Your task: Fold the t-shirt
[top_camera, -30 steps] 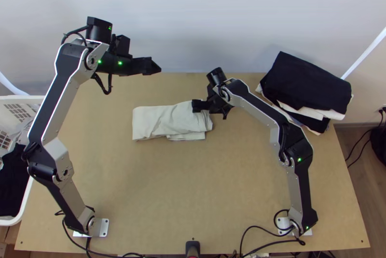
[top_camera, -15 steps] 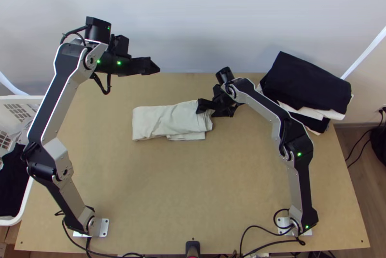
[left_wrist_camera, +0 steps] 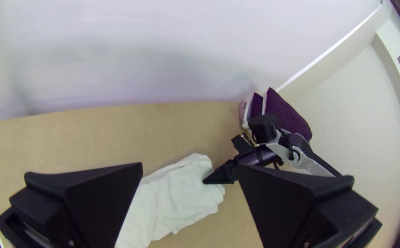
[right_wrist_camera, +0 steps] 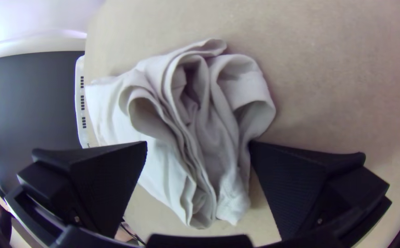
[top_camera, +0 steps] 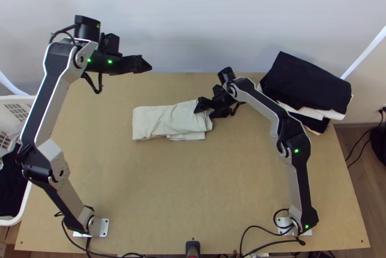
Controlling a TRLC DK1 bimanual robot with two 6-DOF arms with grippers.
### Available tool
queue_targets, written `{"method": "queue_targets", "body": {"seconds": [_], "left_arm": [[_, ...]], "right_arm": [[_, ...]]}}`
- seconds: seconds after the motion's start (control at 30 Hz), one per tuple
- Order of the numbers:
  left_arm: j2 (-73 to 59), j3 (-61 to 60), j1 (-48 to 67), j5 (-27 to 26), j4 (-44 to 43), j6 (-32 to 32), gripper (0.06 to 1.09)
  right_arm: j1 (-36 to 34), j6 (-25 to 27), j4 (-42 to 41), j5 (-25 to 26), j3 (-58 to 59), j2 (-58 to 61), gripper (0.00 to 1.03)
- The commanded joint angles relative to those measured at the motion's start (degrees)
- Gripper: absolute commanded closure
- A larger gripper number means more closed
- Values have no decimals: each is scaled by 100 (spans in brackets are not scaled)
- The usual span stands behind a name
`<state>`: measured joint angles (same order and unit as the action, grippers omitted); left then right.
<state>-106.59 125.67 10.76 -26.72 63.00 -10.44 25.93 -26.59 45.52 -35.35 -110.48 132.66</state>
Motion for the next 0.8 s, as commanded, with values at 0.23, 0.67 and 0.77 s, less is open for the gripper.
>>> {"method": "queue_targets", "body": {"seconds": [0.23,0.67,0.77], "left_arm": [[340,-139,-92,-9,177,103,9],[507,-218,-233,-9,177,103,9],[586,-262,-259,-17,177,103,9]], "right_arm": [[562,-277,71,-51,-993,673,4],[448,-303,678,-51,-1486,-285,100],[289,-365,678,-51,-1600,-777,100]]}}
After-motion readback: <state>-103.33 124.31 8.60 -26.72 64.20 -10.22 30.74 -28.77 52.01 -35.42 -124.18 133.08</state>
